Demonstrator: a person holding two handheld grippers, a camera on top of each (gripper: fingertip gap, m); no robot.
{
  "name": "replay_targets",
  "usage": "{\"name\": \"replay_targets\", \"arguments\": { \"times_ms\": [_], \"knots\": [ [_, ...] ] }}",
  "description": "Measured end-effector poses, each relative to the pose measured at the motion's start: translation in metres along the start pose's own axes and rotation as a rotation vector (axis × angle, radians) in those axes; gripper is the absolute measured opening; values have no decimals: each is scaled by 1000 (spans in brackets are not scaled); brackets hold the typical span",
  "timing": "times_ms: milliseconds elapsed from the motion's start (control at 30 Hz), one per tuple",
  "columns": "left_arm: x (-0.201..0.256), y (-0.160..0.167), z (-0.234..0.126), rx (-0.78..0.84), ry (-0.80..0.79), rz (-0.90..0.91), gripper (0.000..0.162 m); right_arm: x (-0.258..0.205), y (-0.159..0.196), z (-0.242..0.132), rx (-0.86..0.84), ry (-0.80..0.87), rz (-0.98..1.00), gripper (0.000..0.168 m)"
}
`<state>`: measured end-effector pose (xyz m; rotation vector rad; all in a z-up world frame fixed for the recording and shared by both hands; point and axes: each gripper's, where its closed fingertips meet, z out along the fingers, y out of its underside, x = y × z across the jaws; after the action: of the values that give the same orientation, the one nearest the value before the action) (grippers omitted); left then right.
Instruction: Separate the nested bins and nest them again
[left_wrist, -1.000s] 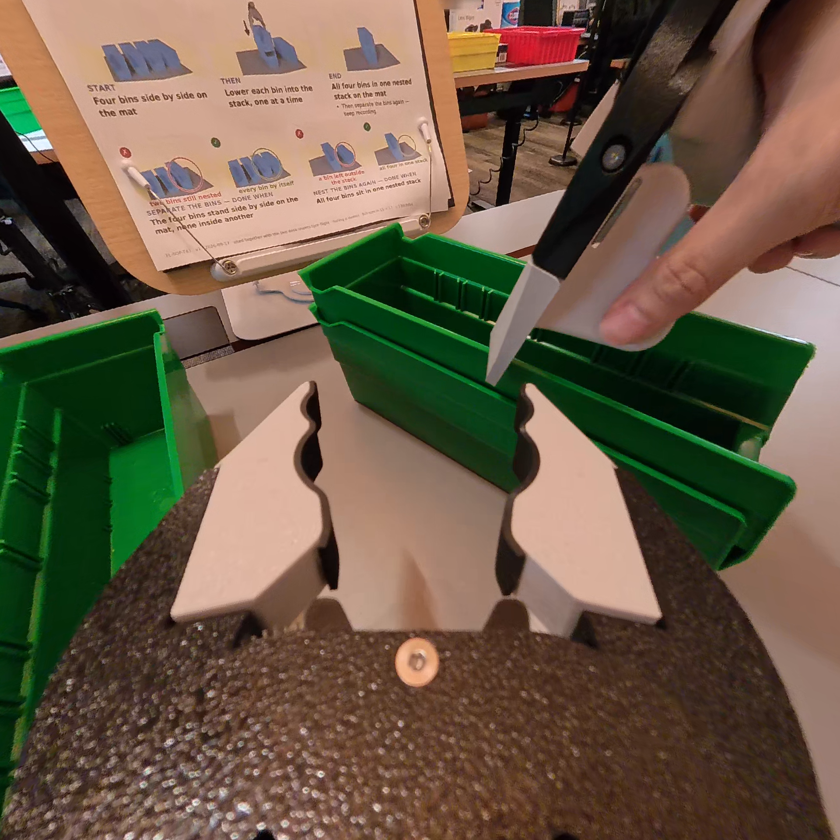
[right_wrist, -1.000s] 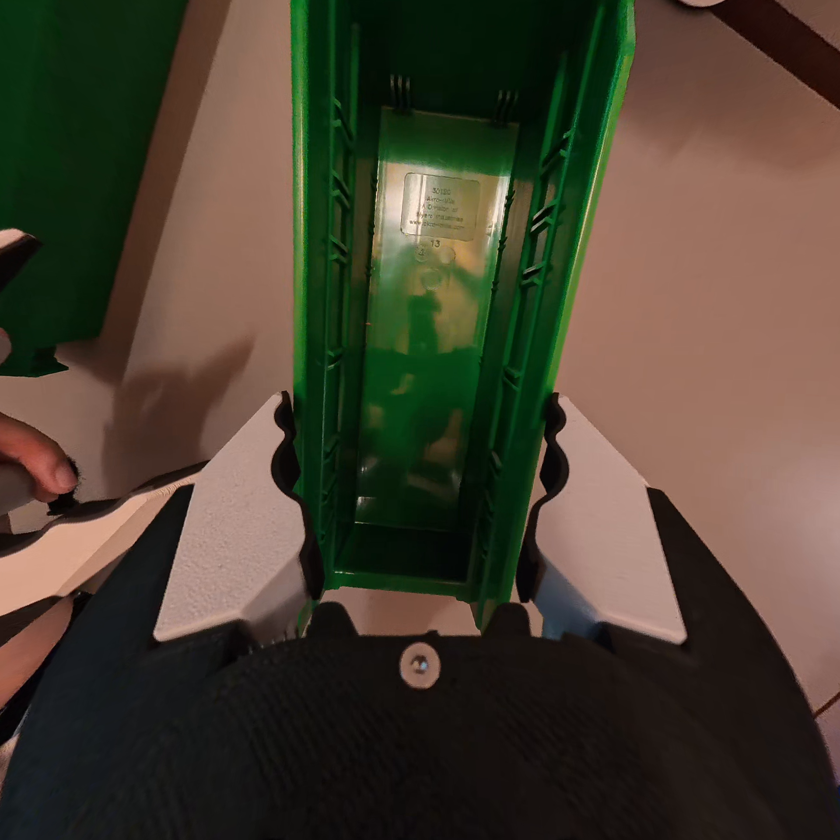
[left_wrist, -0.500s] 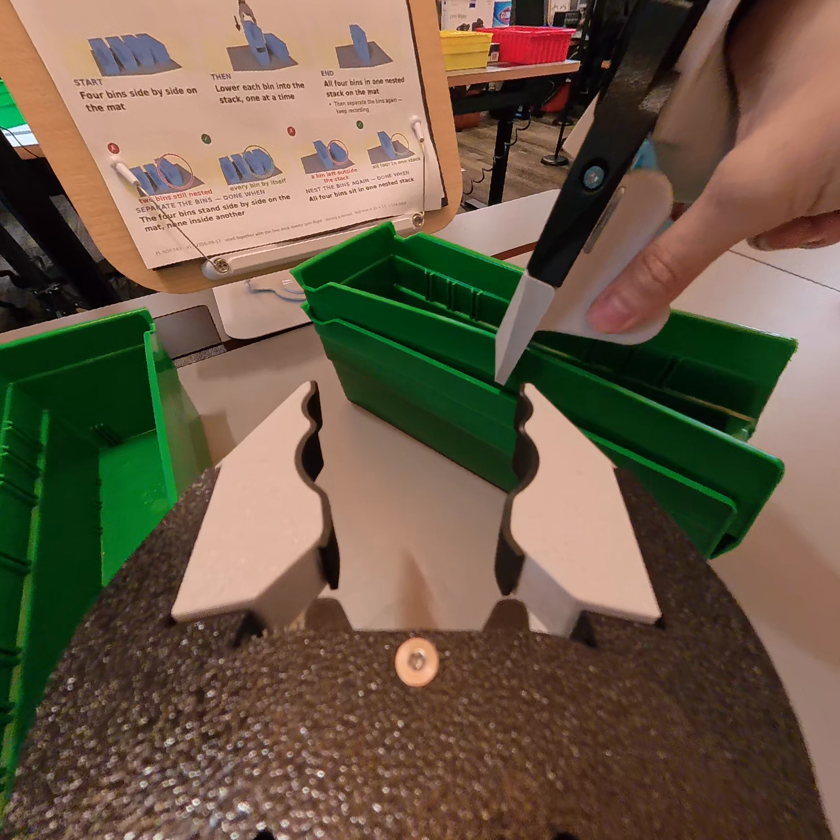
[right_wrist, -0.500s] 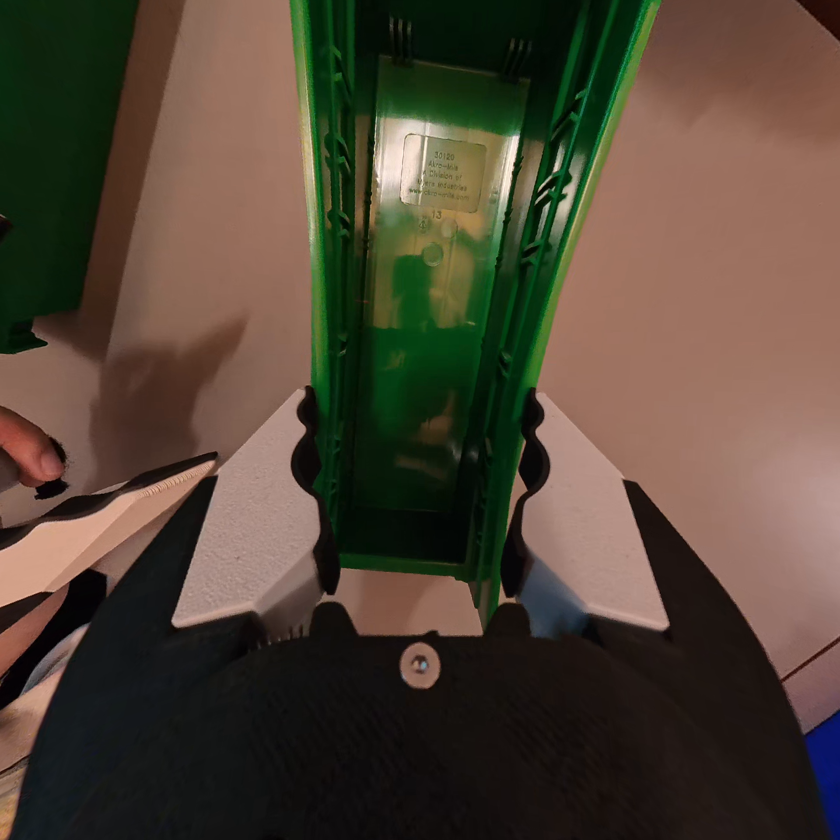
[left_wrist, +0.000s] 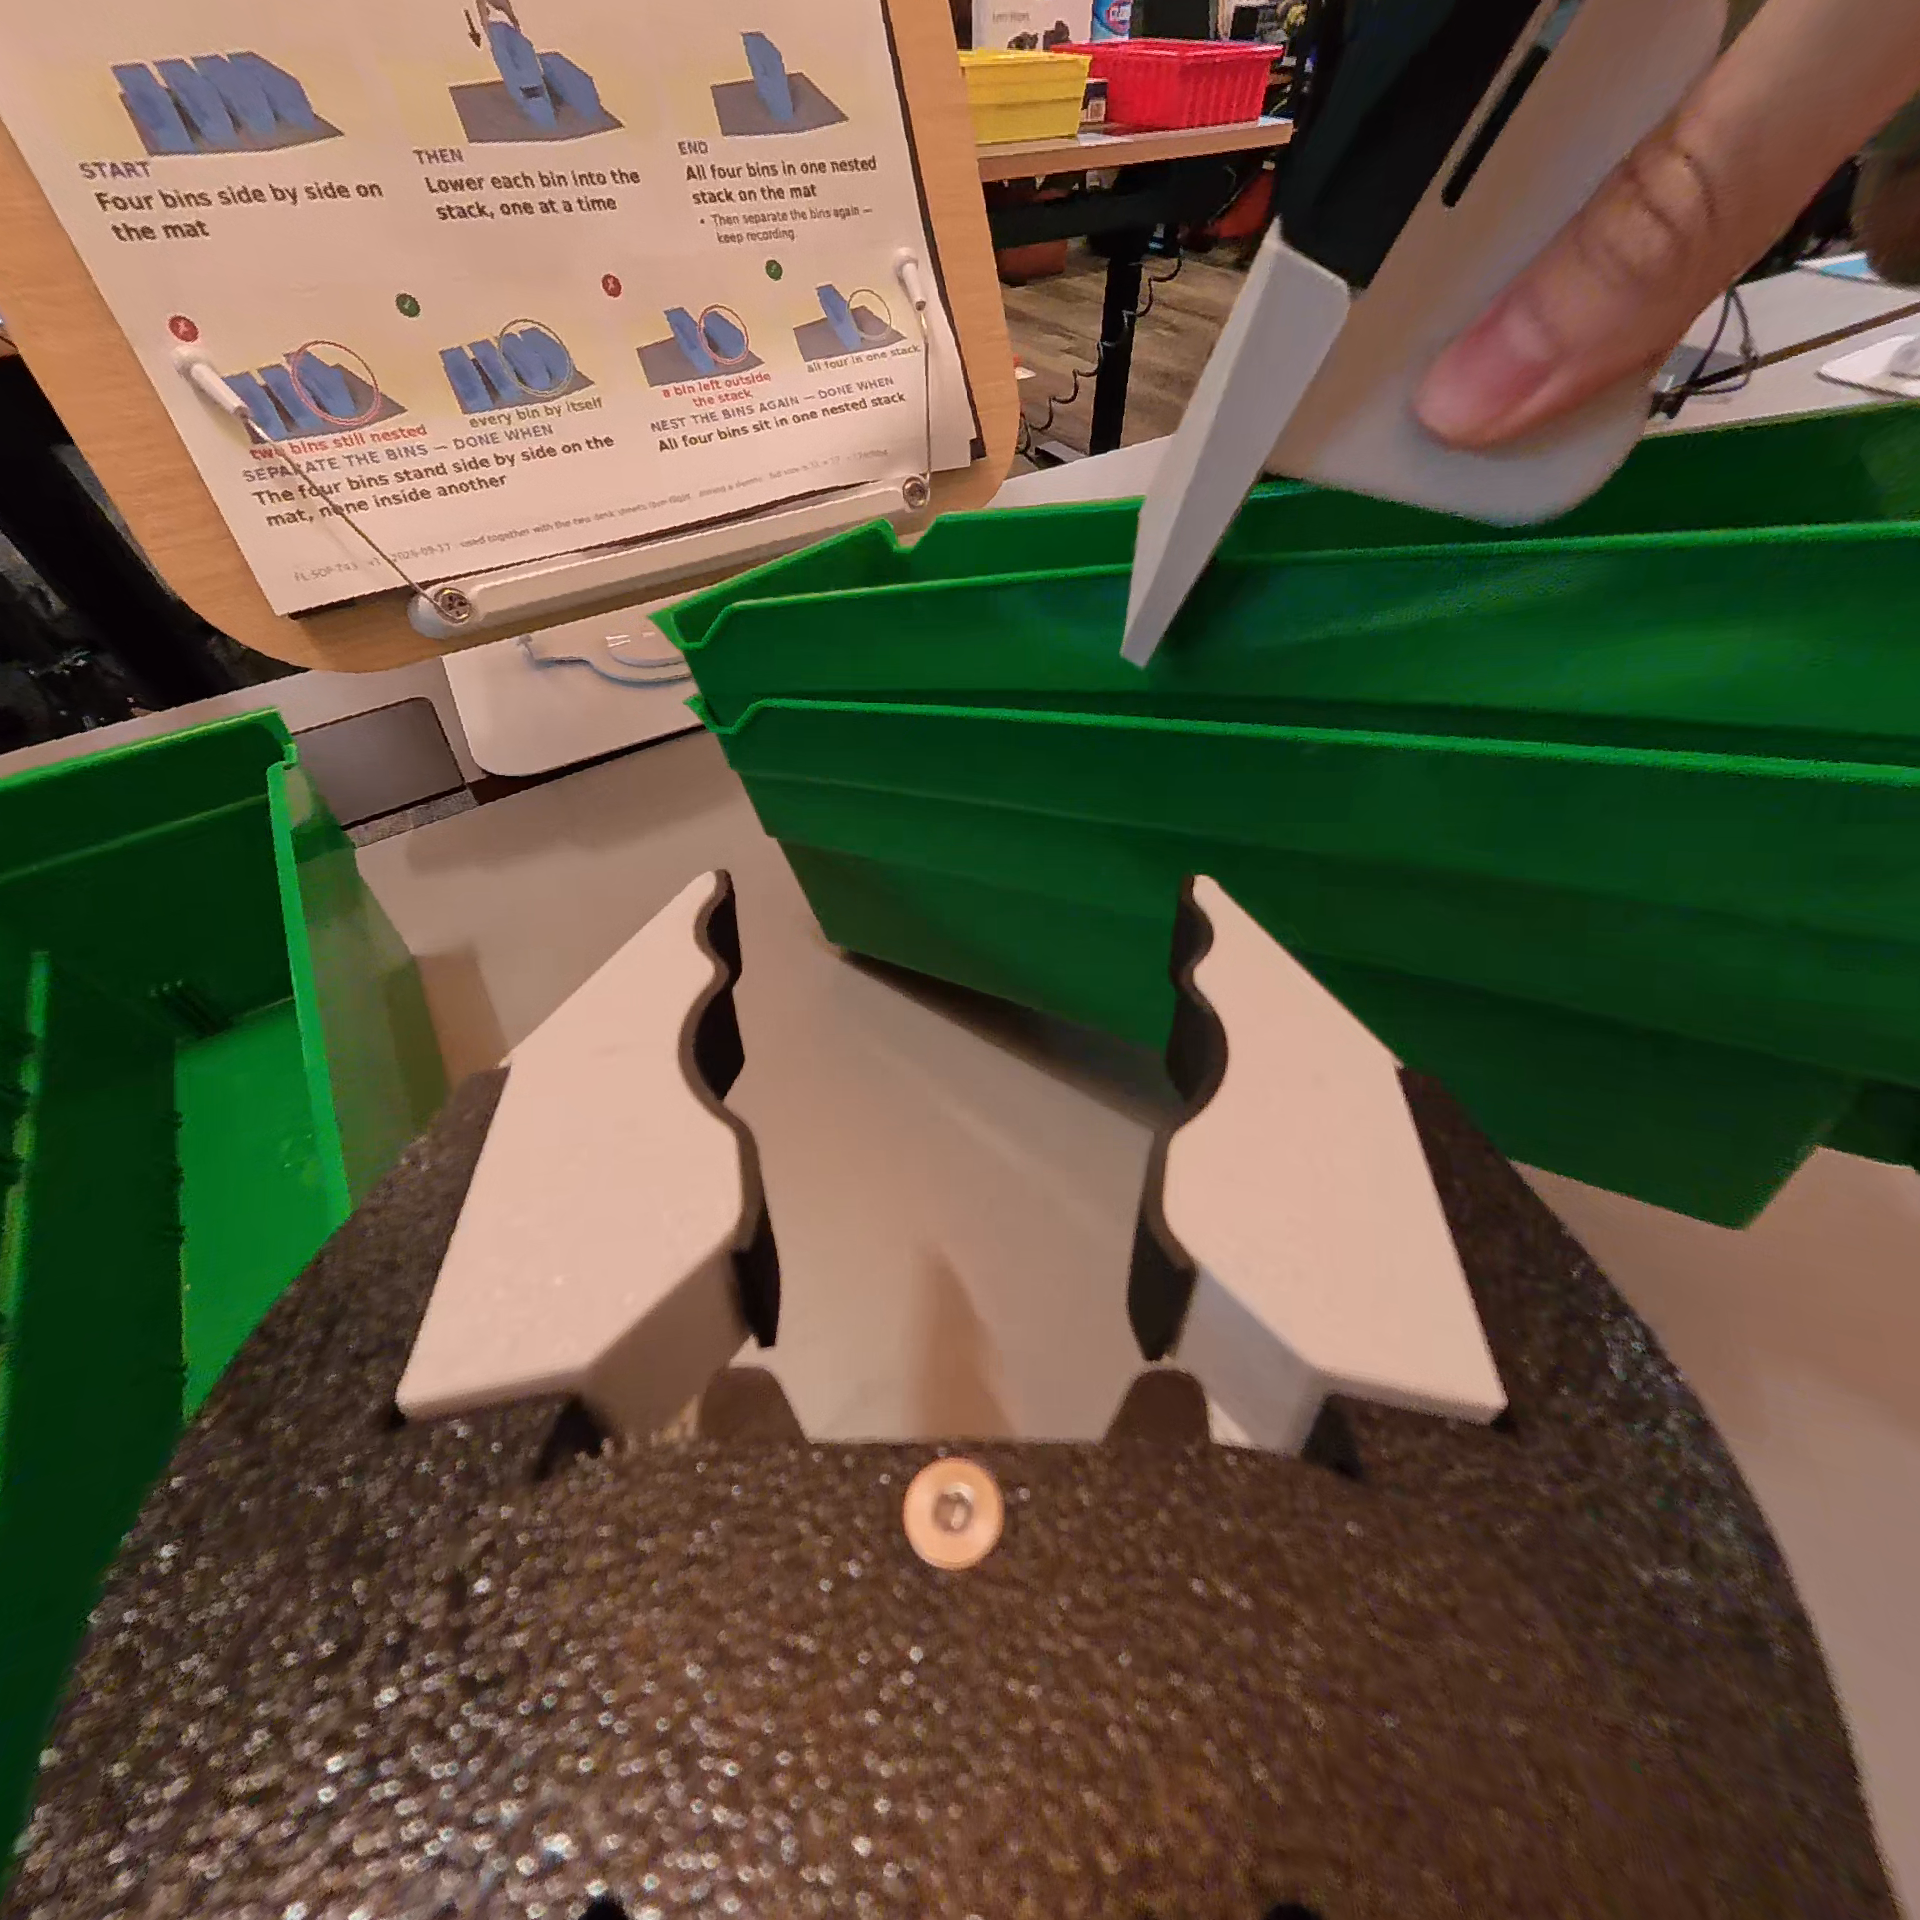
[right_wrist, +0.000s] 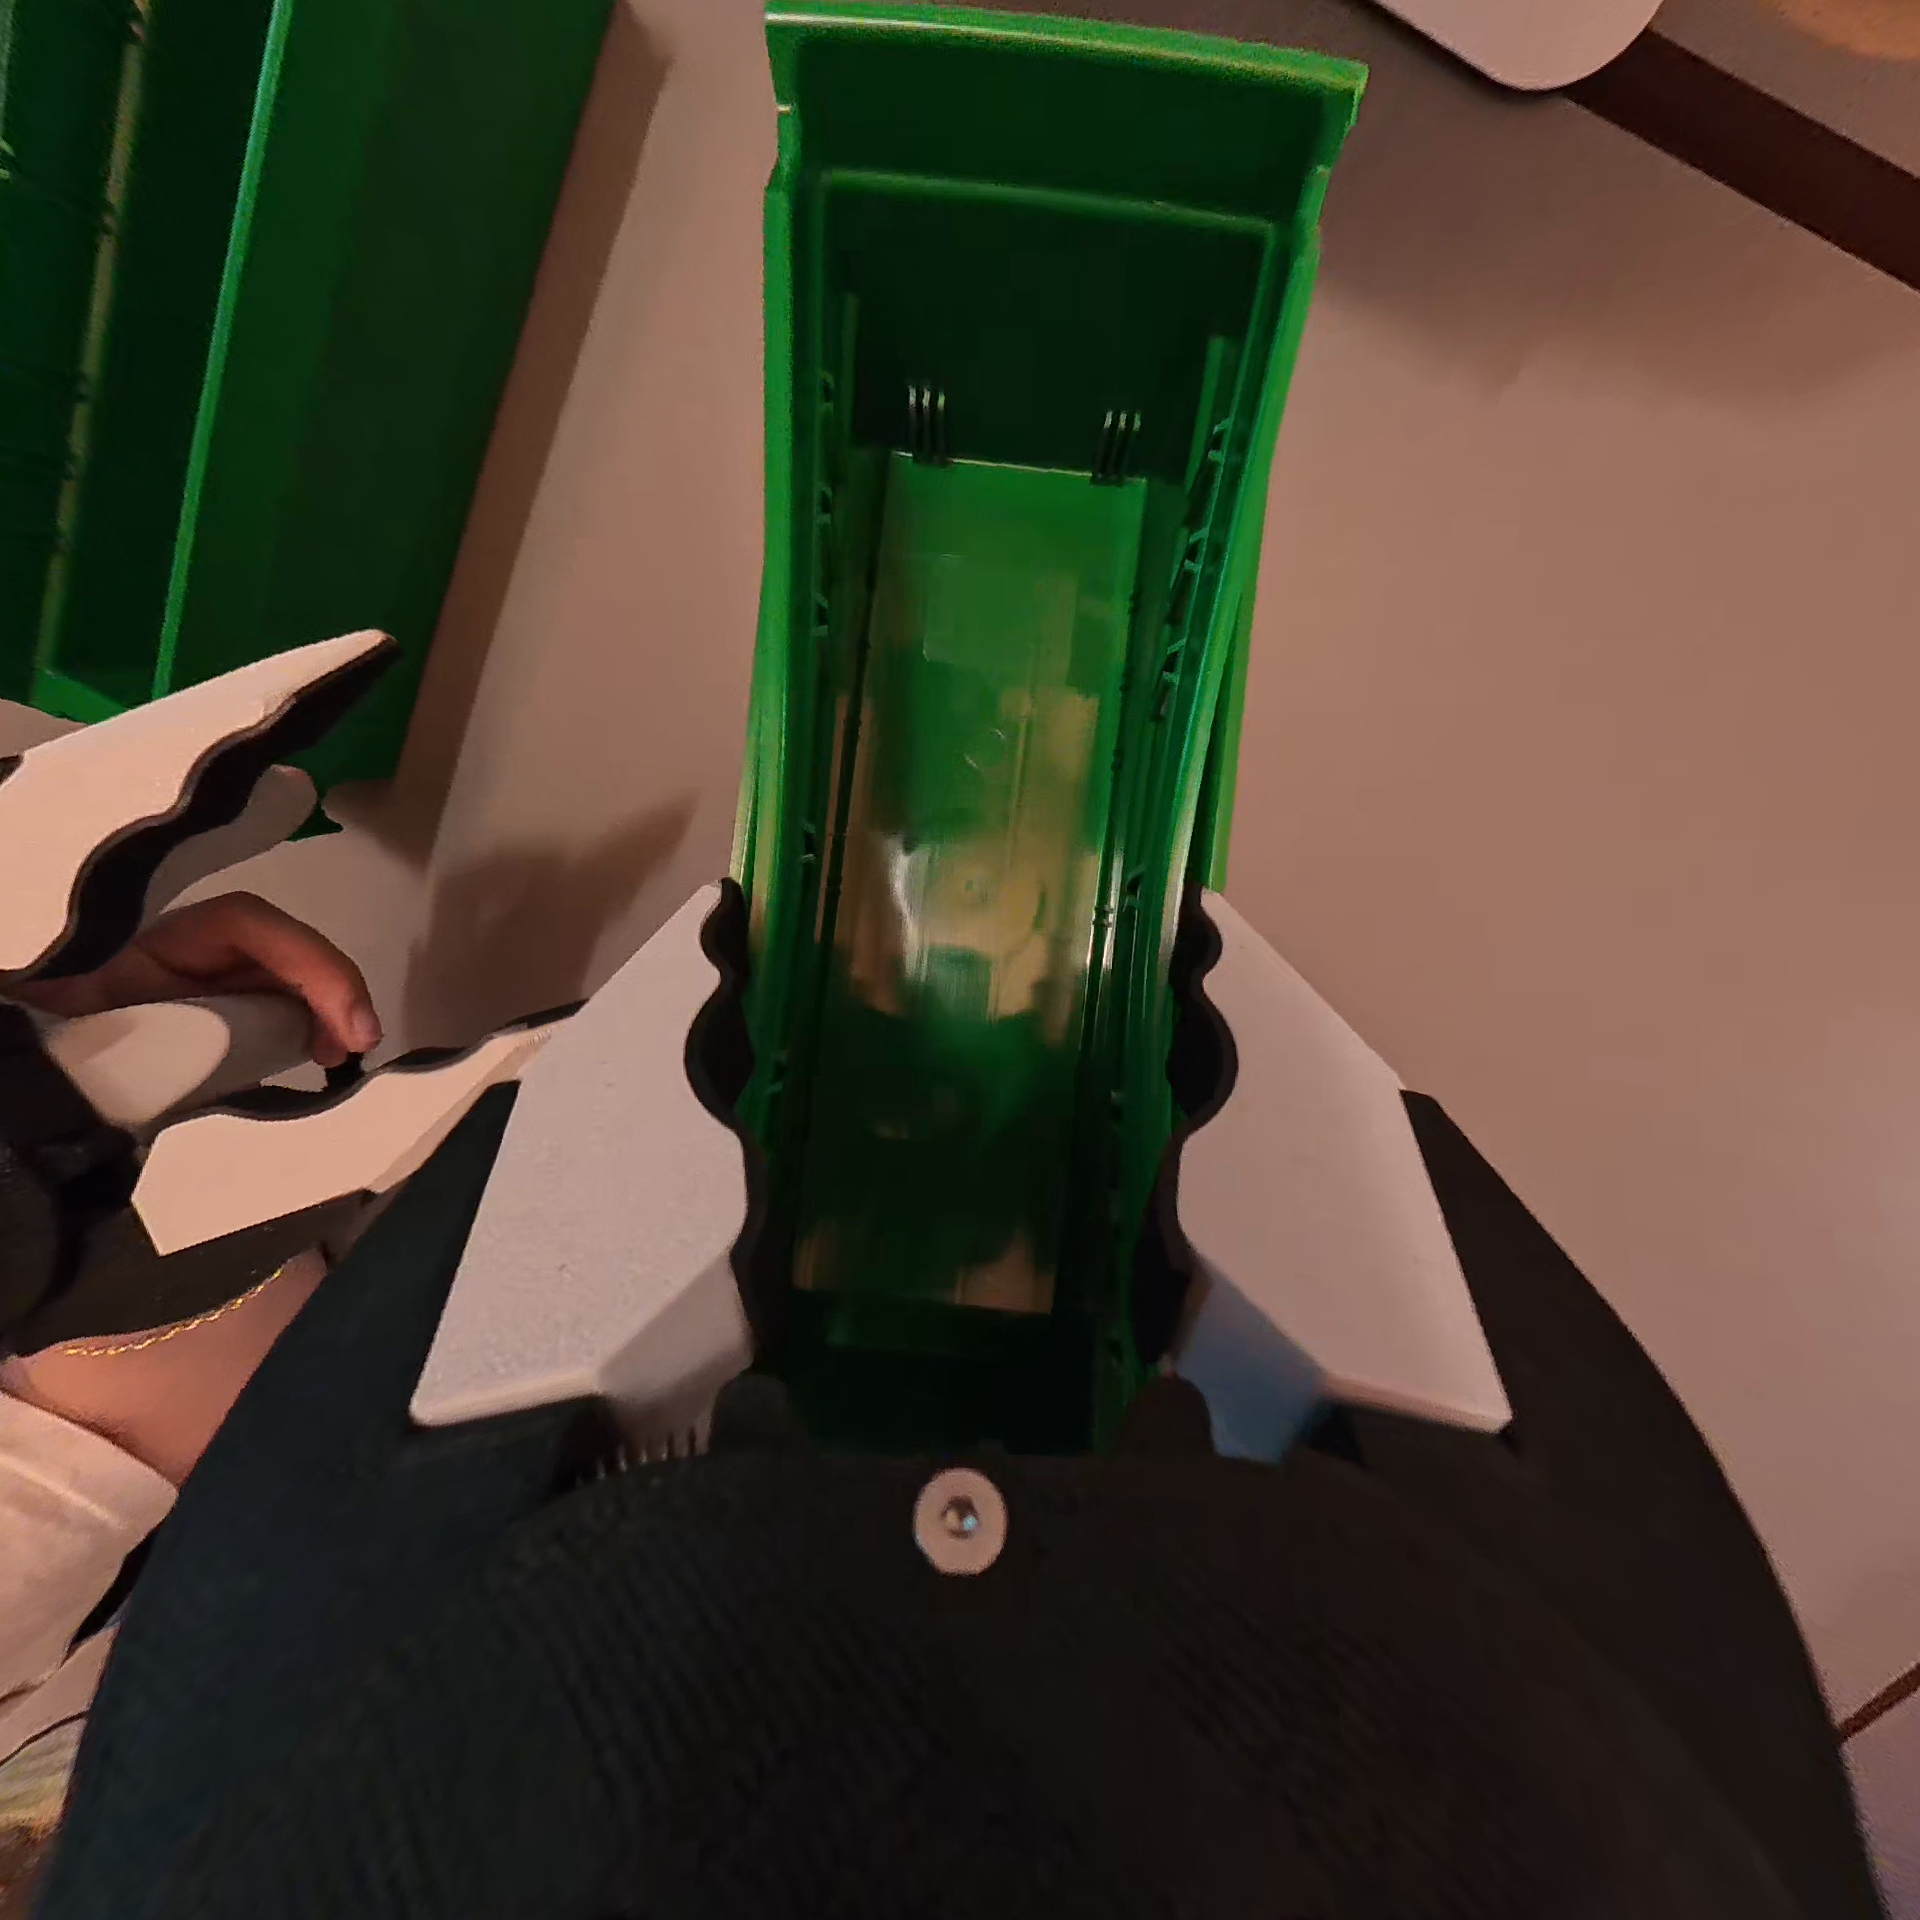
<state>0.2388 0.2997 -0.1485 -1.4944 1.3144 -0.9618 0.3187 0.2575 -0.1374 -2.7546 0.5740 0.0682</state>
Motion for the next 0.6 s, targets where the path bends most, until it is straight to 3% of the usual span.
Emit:
{"name": "replay_targets", "arguments": {
  "times_ms": [600],
  "knots": [
    [6,4,4,-15,17,-2,82,5,-6,-12,63,-8,0,82]
  ]
}}
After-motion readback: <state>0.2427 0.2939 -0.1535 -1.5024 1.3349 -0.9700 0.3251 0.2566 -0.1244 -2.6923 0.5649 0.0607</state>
